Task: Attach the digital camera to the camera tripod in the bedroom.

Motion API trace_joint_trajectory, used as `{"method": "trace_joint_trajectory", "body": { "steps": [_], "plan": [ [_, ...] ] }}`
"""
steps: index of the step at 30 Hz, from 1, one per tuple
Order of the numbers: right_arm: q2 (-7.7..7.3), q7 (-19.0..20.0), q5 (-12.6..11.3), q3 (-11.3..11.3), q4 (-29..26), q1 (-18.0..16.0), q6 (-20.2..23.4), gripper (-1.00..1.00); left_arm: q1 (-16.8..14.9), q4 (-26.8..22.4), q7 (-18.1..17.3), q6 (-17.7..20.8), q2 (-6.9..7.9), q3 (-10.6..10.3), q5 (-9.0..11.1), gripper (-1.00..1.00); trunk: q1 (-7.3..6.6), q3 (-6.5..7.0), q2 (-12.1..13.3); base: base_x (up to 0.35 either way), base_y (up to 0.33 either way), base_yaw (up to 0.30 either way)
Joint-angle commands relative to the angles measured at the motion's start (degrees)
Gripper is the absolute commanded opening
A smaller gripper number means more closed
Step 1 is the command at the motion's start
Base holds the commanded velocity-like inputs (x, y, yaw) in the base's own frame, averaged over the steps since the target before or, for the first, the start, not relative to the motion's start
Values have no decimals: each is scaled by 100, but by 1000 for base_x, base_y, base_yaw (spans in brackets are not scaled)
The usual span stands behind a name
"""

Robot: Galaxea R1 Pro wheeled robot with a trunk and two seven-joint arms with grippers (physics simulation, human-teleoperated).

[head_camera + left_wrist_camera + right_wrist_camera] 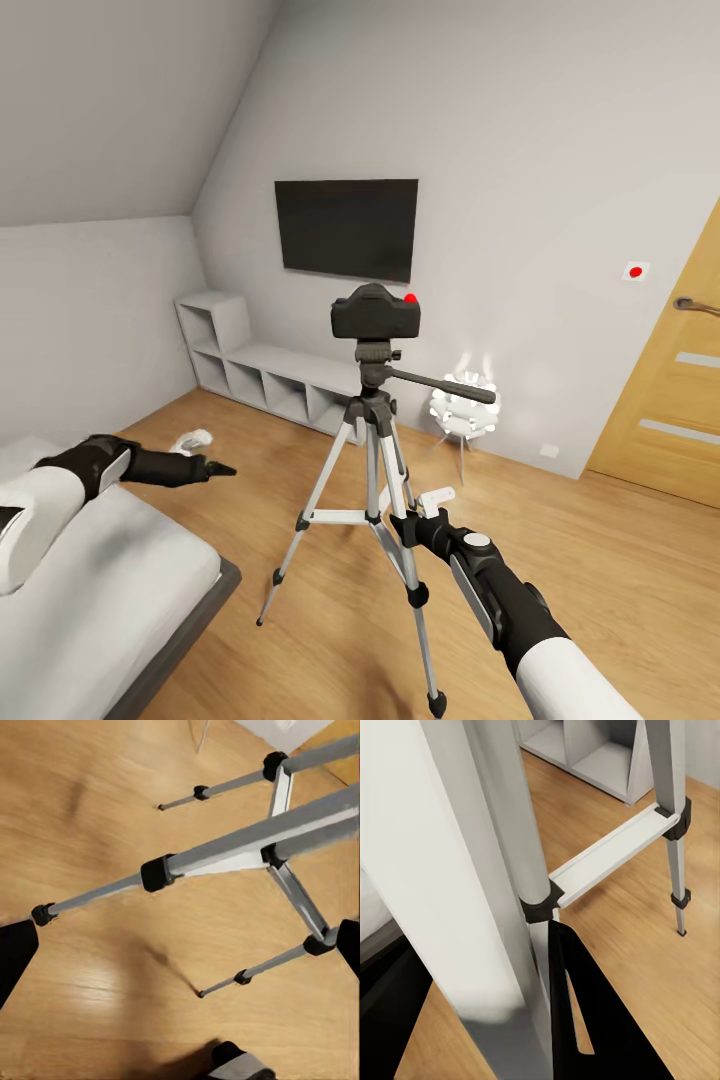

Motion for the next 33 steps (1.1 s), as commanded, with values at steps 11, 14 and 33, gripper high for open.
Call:
{"method": "trace_joint_trajectory", "body": {
  "steps": [11,14,33],
  "plan": [
    [-1,21,31,14,14,1,33,-100,1692,-3,643,-46,-75,-4,1390,100,3,-9,-6,0,0,0],
    [-4,26,35,10,14,1,33,-100,2179,-3,932,-209,-140,-4,1655,100,3,-9,-6,0,0,0],
    [-6,40,27,12,10,1,45,-100,4218,10,2492,-1999,-439,0,2091,100,3,-9,-6,0,0,0]
  ]
}}
